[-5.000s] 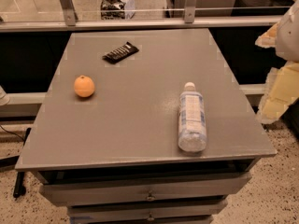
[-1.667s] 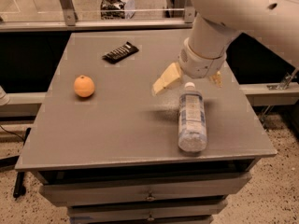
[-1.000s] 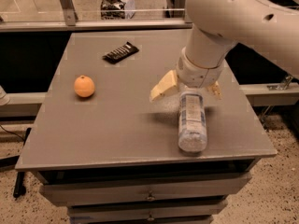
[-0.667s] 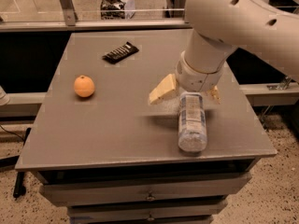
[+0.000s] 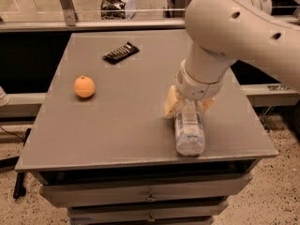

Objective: Place blue plastic bottle upright

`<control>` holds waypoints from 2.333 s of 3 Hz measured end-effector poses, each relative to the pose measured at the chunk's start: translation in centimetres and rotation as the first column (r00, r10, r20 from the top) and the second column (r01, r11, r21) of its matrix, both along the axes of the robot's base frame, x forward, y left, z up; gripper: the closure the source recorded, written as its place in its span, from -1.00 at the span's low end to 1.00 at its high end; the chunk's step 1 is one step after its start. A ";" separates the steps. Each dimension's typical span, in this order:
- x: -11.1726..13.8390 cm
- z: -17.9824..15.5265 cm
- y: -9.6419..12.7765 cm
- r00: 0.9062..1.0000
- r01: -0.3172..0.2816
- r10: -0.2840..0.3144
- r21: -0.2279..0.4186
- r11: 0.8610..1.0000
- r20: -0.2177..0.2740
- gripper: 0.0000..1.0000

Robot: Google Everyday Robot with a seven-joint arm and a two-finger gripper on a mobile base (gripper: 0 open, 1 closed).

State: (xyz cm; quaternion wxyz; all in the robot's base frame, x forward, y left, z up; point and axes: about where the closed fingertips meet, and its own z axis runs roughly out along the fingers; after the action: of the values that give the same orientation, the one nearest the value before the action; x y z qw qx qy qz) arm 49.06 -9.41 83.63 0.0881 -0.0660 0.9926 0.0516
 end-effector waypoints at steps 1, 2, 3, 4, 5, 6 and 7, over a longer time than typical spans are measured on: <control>0.0 0.5 -0.1 0.999 -0.026 0.026 0.000 1.000 0.039 0.30; 1.7 2.0 -0.2 0.992 -0.071 0.066 0.045 0.996 0.111 0.74; 4.8 4.8 -0.7 0.965 -0.163 0.129 0.134 0.978 0.229 1.00; 6.9 7.7 -1.0 0.914 -0.250 0.140 0.257 0.934 0.380 1.00; 7.8 10.3 -0.8 0.845 -0.319 0.085 0.370 0.873 0.528 1.00; 7.8 13.4 -0.1 0.748 -0.392 -0.020 0.466 0.793 0.663 1.00; 6.8 13.8 -1.6 0.699 -0.463 -0.094 0.548 0.697 0.709 1.00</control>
Offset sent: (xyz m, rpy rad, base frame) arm 0.0503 0.0017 0.0556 0.1148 -0.2684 0.3153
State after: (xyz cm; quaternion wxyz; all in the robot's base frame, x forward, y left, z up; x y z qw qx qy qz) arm 55.85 -11.00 97.38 0.4628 -0.1505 0.7769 0.3996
